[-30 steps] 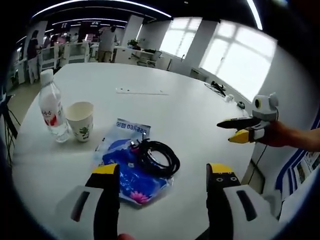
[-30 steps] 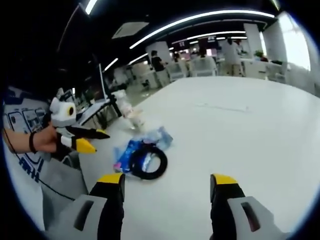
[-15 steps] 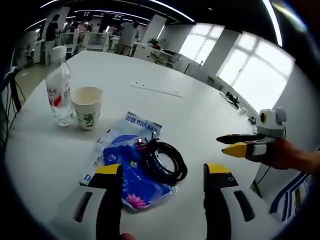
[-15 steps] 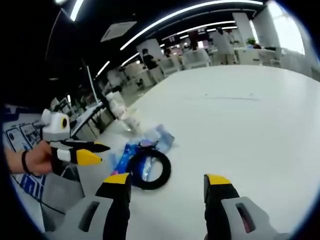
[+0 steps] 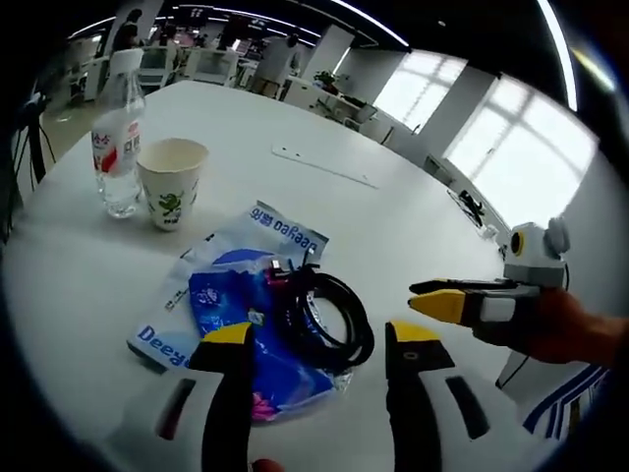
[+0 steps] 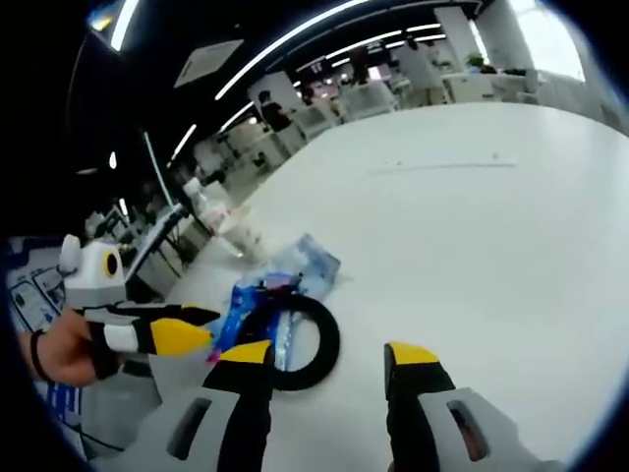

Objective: Arrange the tabletop items into an orderly group along one side of the table until the central work area is clear of visible clutter.

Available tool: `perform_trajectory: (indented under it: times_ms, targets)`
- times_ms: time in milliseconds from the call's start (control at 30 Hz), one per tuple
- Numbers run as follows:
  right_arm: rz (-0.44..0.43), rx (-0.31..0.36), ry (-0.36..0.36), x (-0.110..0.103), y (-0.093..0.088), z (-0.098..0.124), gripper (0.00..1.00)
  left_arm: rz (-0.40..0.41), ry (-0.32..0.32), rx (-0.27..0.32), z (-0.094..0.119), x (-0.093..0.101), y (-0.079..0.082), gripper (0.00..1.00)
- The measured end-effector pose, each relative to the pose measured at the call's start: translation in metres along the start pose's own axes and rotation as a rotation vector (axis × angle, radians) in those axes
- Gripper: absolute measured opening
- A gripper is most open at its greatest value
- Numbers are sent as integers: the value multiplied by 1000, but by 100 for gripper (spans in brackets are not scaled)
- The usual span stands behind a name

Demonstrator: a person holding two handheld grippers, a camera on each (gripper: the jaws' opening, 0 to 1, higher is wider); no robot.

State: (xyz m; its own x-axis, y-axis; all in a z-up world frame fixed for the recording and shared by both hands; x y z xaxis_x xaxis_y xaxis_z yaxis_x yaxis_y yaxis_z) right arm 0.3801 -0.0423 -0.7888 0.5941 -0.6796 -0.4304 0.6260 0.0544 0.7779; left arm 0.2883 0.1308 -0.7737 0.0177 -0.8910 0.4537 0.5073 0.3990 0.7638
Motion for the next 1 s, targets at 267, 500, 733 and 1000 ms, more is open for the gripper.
perform_trajectory:
  times_ms: [267, 500, 733, 1000]
  targets:
    - [-29, -29, -20, -10, -10, -14, 34, 12, 29, -23, -5, -2, -5, 38]
    - [-52, -54, -28, -11, -18, -27, 24, 26, 40, -34, -11, -4, -8, 28]
    - [-68, -83, -55, -16, -31, -31, 20, 53, 63, -54, -21, -8, -17, 20]
    - [-31, -112, -83, -17, -35, -31, 12, 41, 92, -83, -24, -14, -21, 7]
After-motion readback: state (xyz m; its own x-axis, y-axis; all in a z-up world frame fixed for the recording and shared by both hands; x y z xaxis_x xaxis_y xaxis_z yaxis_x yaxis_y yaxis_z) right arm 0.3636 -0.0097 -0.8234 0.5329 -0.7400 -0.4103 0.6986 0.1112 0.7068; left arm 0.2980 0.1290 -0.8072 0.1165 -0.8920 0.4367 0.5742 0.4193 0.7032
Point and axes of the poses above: the point that each gripper's makers call its tool centre point, and the gripper's own axes: z roughly backward along the fingers, x roughly to its right, y roughly out of its top, the point moved 7 cm from there along z, roughly backward along the fingers, and after that the axes turned 12 degrees about x, right-handed, at the moved point
